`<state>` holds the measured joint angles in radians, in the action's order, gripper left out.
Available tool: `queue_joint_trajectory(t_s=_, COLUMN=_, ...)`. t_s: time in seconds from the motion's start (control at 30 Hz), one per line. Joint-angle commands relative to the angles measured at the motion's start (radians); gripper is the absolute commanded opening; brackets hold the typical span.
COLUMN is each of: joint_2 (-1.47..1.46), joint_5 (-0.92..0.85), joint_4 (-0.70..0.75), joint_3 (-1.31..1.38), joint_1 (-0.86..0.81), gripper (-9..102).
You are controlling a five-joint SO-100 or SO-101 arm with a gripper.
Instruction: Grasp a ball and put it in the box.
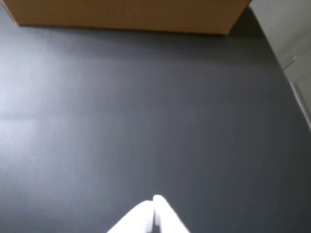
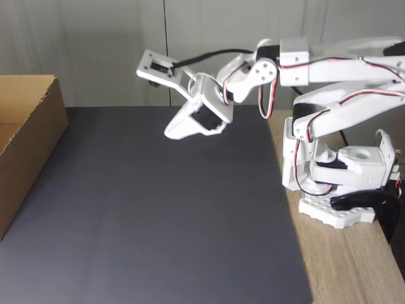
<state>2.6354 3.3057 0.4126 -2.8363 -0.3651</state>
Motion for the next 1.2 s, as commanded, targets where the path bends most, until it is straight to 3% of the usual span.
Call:
queue_joint_trajectory(t_s=0.0, joint_2=0.043, joint_5=-0.008, joint_4=-0.018, joint_3=-0.021, joint_1=-0.006, gripper=0)
queue_joint_trajectory(t_s=0.83, joint_2=0.27, joint_5=-0.103, joint_4=-0.009, joint_3=-0.304, joint_1=-0.002, gripper=0)
queue_joint_trajectory(t_s=1.17, joint_2=0.356, joint_5=-0.1, joint_4=0.173, joint_3=-0.31, joint_1=-0.003, gripper=0)
